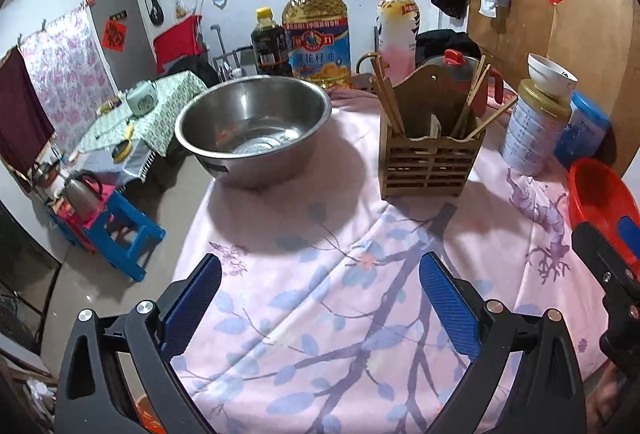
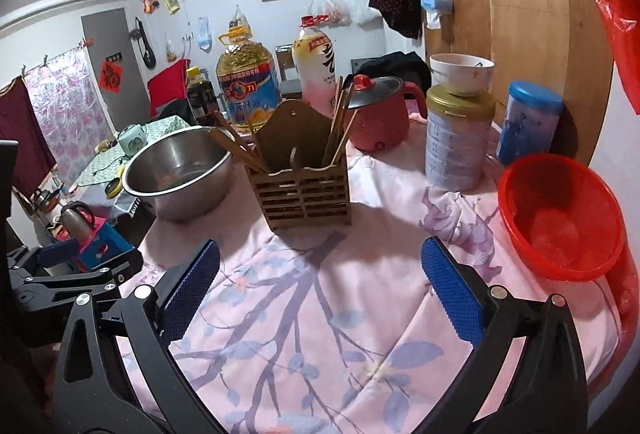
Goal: Organize utensils
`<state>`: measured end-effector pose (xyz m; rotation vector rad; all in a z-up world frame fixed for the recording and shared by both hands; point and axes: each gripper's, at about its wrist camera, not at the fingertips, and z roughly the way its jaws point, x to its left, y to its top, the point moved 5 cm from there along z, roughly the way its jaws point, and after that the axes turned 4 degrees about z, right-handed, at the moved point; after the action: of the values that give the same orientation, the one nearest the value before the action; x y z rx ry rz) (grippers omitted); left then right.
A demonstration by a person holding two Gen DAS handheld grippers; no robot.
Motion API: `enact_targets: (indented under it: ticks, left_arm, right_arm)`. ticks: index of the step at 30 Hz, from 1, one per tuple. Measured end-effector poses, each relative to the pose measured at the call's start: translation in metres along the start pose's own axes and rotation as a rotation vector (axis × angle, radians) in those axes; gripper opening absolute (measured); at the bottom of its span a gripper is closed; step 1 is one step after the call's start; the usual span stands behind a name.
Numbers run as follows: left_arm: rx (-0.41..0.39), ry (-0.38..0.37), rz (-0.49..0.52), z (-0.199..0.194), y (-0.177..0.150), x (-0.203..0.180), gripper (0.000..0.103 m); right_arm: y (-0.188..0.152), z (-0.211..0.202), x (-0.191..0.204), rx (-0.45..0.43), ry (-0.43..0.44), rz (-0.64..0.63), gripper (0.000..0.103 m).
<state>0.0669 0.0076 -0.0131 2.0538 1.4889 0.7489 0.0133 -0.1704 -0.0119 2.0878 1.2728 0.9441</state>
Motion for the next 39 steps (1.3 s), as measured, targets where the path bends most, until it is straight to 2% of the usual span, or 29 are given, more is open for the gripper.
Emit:
enact_targets:
  ticks: [10,22,39]
  left_arm:
    - [-0.054,0.057,-0.017,-0.015,0.002,0.009,0.097]
    - [-0.067,0.049,-0.033,-0.008,0.015,0.011,0.097]
    - [-0.063,0.030,-0.005,0.021,0.036,0.004,0.097]
  right_arm:
    - [-0.002,-0.001,0.006,-0.008,0.000,-0.015,0.098]
    - [0.013,-0.002,0.010,-0.056,-0.007,-0.038,0.098]
    - [0.025,0.019,0.010,-0.059,-0.025,-0.050,0.098]
